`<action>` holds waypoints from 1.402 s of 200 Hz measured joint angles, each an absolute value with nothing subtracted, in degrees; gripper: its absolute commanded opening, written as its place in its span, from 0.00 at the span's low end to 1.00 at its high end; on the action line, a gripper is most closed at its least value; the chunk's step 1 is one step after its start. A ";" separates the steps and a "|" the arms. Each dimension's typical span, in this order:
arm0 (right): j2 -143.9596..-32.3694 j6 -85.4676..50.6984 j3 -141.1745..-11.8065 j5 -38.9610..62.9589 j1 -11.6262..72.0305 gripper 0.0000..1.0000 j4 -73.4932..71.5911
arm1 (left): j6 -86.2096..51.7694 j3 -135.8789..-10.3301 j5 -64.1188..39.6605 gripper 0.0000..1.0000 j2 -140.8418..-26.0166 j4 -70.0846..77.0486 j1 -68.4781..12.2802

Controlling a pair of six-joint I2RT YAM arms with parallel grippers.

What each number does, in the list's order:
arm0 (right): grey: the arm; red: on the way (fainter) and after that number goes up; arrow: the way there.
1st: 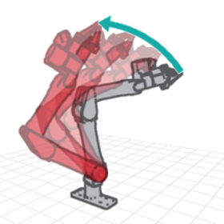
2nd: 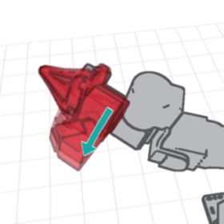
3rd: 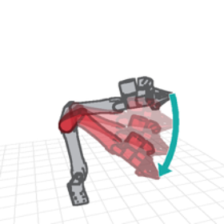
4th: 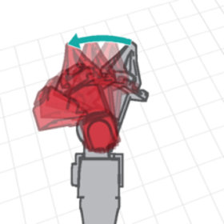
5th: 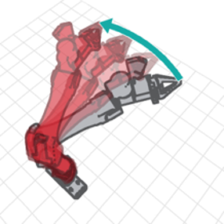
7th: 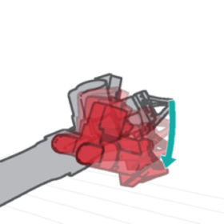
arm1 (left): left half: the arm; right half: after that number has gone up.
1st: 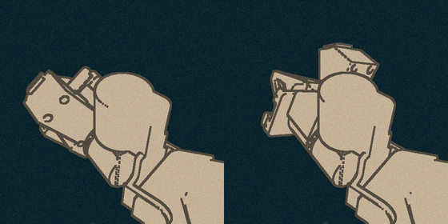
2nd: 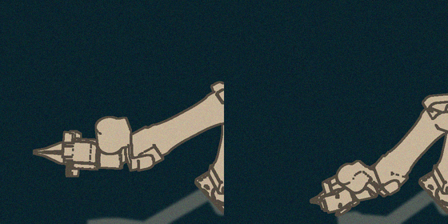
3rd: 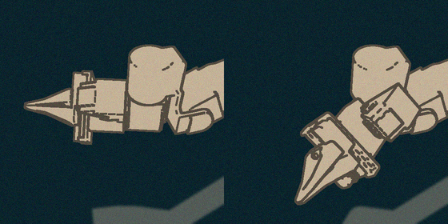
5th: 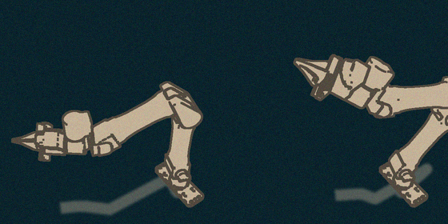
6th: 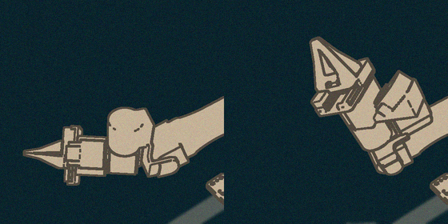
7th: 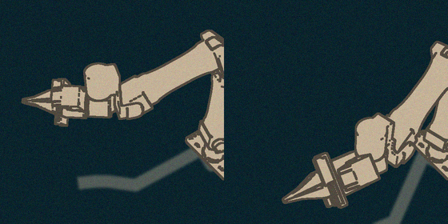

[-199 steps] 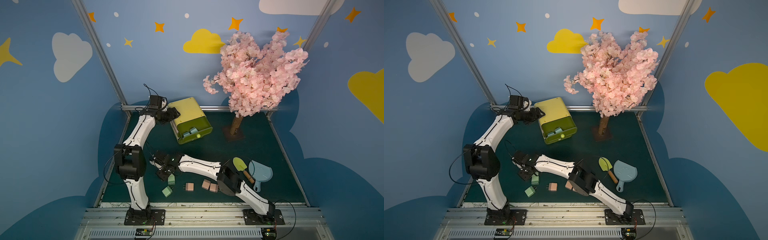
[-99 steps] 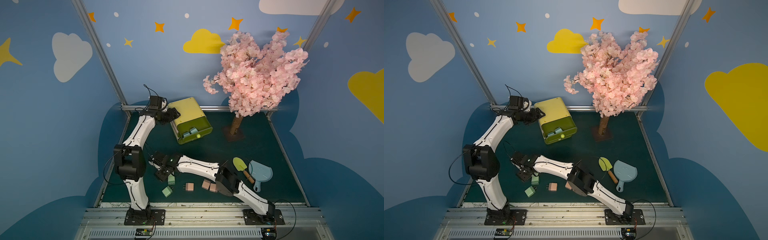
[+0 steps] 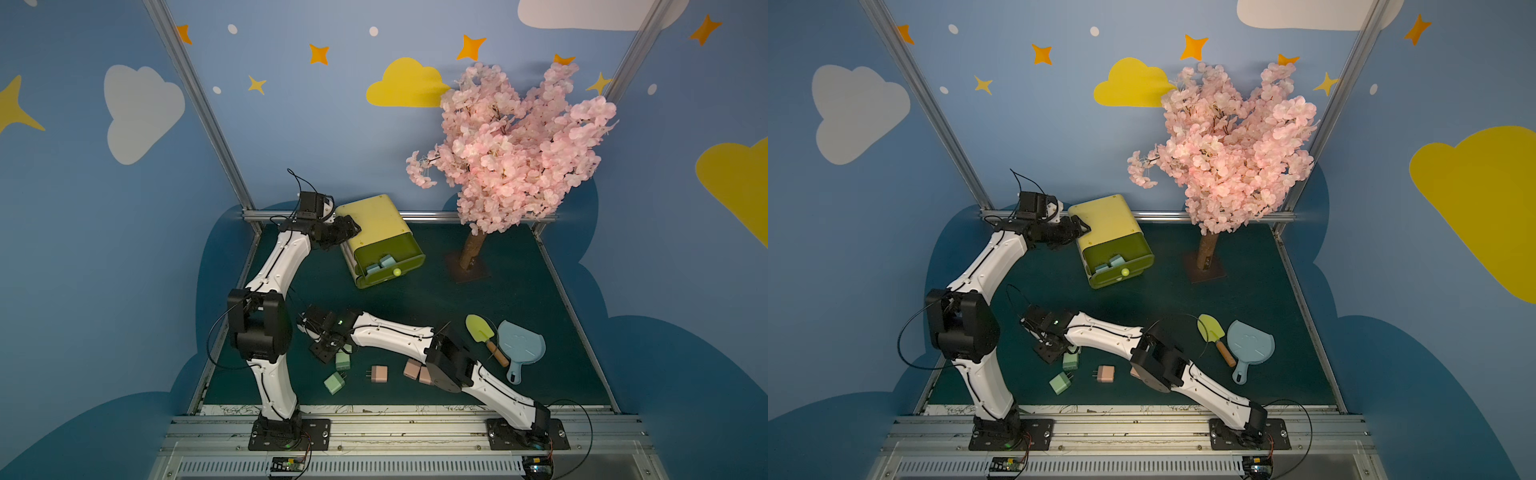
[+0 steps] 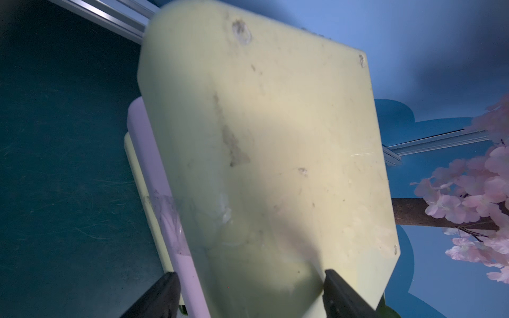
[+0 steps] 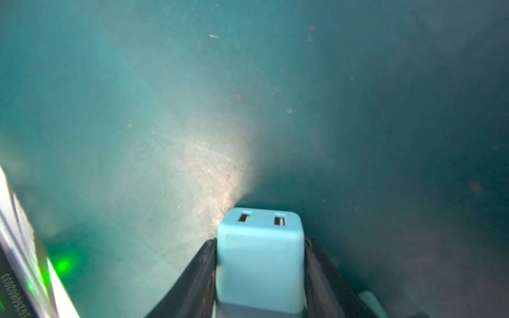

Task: Place the plugs into the drawer by color
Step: Pick up the plug from the center of the board, then place the plug in the drawer.

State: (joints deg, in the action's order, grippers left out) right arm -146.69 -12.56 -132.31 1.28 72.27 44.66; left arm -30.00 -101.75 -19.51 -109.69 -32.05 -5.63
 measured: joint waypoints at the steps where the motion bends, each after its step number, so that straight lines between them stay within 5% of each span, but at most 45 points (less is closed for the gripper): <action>1: -146.67 -12.56 -132.31 1.28 72.27 0.48 44.66 | -30.00 -101.75 -19.51 0.83 -109.69 -32.05 -5.63; 49: -143.02 -12.91 -129.32 -2.11 72.27 0.45 45.43 | -29.98 -101.67 -19.44 0.83 -109.34 -32.10 -5.63; 98: -126.50 -12.78 -124.51 -8.80 70.74 0.44 46.09 | -29.91 -101.91 -18.63 0.83 -109.34 -32.34 -6.15; 152: -110.63 -7.29 -119.61 -15.31 59.42 0.44 43.44 | -29.80 -103.68 -17.52 0.83 -109.34 -33.04 -7.07; 202: -111.74 -1.78 -119.31 -19.05 48.07 0.44 42.15 | -29.74 -105.34 -16.47 0.82 -109.60 -33.91 -7.42; 280: -121.23 1.41 -122.76 -19.49 43.31 0.44 41.87 | -28.86 -106.80 -15.62 0.83 -110.78 -34.46 -7.53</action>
State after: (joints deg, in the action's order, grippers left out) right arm -121.23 1.41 -122.76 -19.49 43.31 41.87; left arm -28.86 -106.80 -15.62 -110.78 -34.46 -7.53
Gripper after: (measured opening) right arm 0.456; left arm 0.825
